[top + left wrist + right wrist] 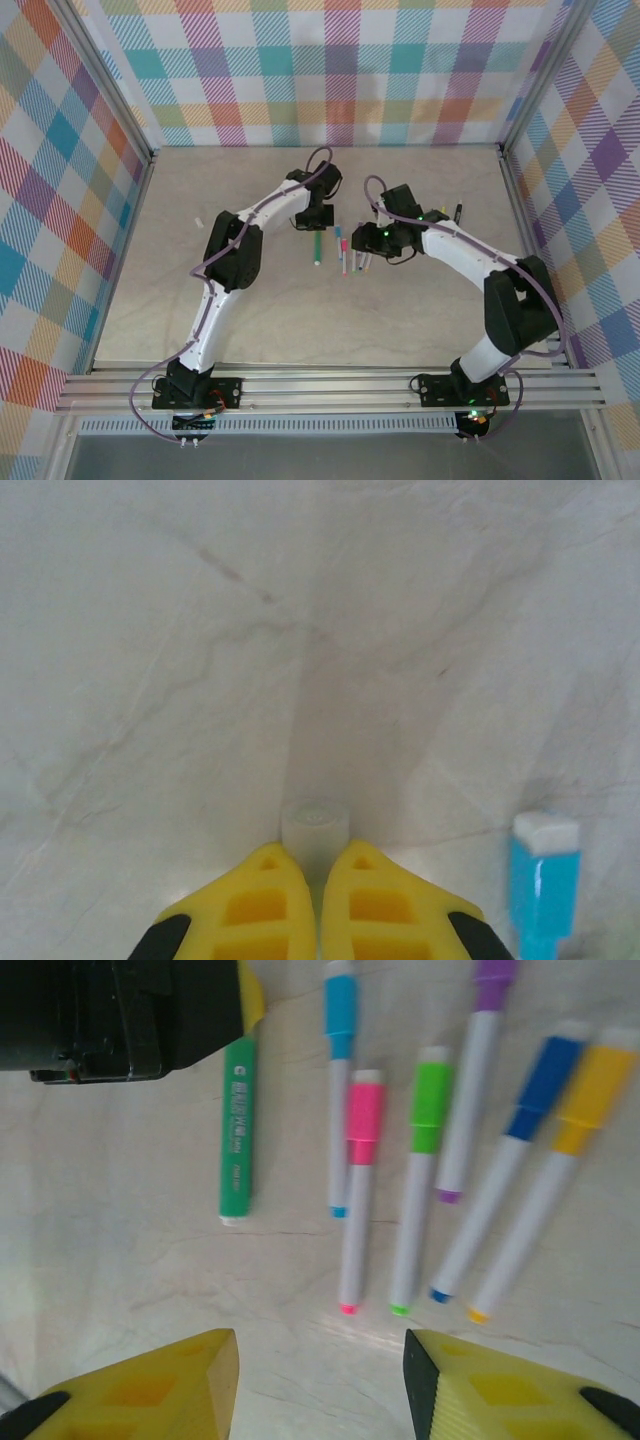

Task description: Open the pen caps

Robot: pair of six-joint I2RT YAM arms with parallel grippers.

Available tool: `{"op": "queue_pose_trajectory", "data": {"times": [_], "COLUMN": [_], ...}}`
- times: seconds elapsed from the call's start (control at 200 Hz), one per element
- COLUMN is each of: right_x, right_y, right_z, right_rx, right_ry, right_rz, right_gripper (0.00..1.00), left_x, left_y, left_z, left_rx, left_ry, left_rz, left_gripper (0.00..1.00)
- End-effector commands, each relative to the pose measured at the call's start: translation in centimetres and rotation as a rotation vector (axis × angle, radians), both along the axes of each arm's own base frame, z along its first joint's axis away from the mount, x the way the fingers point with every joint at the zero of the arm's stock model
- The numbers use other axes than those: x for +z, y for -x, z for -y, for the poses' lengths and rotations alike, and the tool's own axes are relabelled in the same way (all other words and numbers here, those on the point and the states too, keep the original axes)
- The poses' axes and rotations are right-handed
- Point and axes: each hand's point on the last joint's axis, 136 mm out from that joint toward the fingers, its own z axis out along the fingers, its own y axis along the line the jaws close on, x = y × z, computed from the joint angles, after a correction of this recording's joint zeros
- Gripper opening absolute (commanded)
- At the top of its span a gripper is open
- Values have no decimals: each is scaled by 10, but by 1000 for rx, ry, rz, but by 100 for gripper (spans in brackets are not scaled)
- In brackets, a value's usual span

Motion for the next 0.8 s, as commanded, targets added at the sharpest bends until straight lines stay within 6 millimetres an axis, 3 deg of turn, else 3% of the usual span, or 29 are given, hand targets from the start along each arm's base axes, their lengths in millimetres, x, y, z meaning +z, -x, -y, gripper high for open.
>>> {"op": "queue_pose_trajectory", "data": {"times": [0.0, 0.25, 0.555, 0.645, 0.685, 0.75, 0.795], "right_x": [10, 23, 23, 21, 19, 18, 16], "right_y": [-7, -11, -13, -15, -16, -16, -16], "right_z": [-32, -70, -94, -99, -101, -102, -100], "right_rx": [53, 135, 172, 172, 173, 170, 165], "right_ry": [-141, -255, -297, -293, -289, -290, -285], "right_rz": [25, 56, 36, 22, 15, 10, 8], "right_gripper": [50, 60, 61, 57, 50, 14, 0], "left_x": [49, 85, 113, 118, 119, 119, 118], "left_y": [5, 22, 36, 40, 41, 41, 42], "left_z": [-3, 25, 42, 47, 46, 43, 41], "left_rx": [13, -4, -25, -33, -32, -28, -24], "left_ry": [107, 319, 424, 438, 438, 426, 416], "left_rz": [15, -10, -3, -1, 0, 5, 7], "left_gripper": [0, 0, 0, 0, 0, 0, 0]}}
